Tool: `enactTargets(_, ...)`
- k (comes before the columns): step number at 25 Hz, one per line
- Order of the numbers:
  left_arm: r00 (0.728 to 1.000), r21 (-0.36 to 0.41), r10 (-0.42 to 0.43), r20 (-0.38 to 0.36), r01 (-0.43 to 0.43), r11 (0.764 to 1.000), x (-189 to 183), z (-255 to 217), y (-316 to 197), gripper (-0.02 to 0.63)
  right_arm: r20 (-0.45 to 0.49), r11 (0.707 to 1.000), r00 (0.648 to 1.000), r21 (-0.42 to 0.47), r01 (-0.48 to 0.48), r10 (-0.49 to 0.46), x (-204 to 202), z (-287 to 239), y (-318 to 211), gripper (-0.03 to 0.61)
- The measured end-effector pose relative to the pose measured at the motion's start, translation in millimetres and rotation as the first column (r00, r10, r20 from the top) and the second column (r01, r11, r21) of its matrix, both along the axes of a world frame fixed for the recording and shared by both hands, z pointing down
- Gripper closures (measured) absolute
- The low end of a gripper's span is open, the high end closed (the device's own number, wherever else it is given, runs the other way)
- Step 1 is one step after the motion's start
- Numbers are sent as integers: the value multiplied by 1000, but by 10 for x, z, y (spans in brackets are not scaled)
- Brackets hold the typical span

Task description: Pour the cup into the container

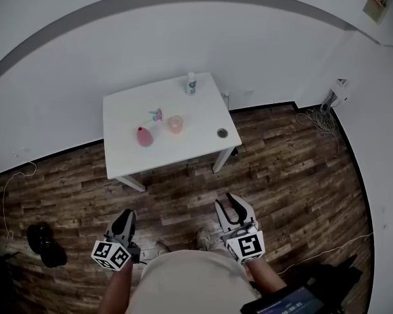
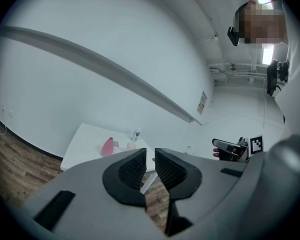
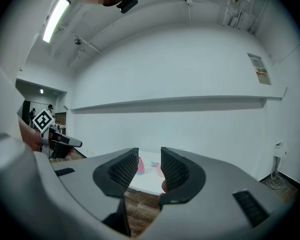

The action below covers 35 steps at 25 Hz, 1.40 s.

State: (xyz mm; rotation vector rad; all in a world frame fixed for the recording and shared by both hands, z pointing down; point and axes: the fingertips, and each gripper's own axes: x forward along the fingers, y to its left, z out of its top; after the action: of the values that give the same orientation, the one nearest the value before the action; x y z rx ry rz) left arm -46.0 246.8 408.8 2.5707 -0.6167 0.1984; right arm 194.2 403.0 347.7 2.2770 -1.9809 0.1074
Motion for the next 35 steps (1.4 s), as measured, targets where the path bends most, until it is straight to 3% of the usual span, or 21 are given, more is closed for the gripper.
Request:
enactTargets(18, 997, 9, -75, 33, 75, 997, 594, 32, 429, 552, 24, 999, 999, 26, 43, -43, 684, 23, 355, 454)
enactTargets(35, 994, 22, -95, 49, 94, 995, 694, -7, 571, 552, 104, 998, 992, 21, 66, -68, 689, 147, 606, 453)
